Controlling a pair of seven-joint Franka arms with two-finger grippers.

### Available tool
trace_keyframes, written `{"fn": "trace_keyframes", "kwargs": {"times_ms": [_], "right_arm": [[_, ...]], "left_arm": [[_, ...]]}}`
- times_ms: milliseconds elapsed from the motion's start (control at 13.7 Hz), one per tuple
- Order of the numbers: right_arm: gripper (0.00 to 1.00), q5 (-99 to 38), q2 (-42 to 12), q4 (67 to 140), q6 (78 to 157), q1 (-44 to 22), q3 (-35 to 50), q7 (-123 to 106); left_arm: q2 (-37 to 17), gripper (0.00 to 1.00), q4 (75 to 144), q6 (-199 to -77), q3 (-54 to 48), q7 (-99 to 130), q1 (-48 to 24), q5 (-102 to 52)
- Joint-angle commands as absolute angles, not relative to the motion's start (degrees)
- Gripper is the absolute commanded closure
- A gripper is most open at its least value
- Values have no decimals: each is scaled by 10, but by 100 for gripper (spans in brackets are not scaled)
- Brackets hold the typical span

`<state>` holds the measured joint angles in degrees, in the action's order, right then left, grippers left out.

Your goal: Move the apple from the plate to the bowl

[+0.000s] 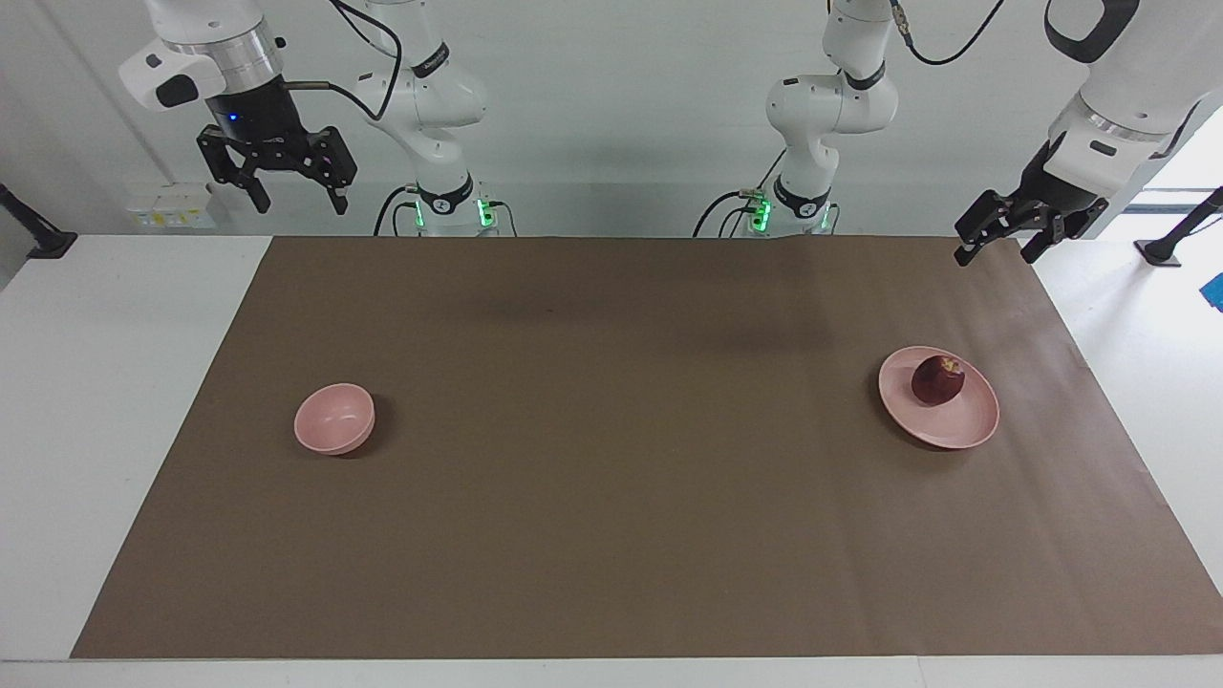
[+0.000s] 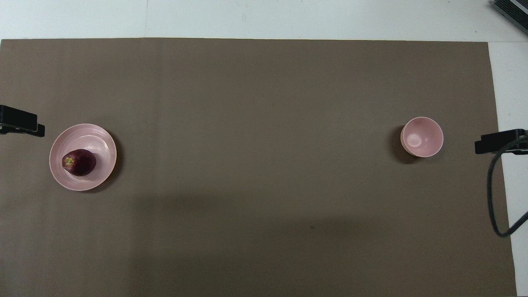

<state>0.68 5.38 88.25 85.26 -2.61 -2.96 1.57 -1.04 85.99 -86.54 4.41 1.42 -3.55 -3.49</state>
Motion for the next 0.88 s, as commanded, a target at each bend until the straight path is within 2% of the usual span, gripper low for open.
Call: {"fn": "trace_keyframes", "kwargs": {"times_ms": [0, 365, 804], "right_arm": [[0, -5, 63, 889, 848, -18, -27, -1], [0, -5, 63, 889, 848, -18, -27, -1], [0, -5, 63, 889, 848, -18, -27, -1]], "left_arm": [[-4, 0, 867, -864, 47, 11, -41, -26], [-6, 0, 888, -889, 47, -9, -34, -26], [-4, 0, 981, -978, 49, -21, -33, -25]]}}
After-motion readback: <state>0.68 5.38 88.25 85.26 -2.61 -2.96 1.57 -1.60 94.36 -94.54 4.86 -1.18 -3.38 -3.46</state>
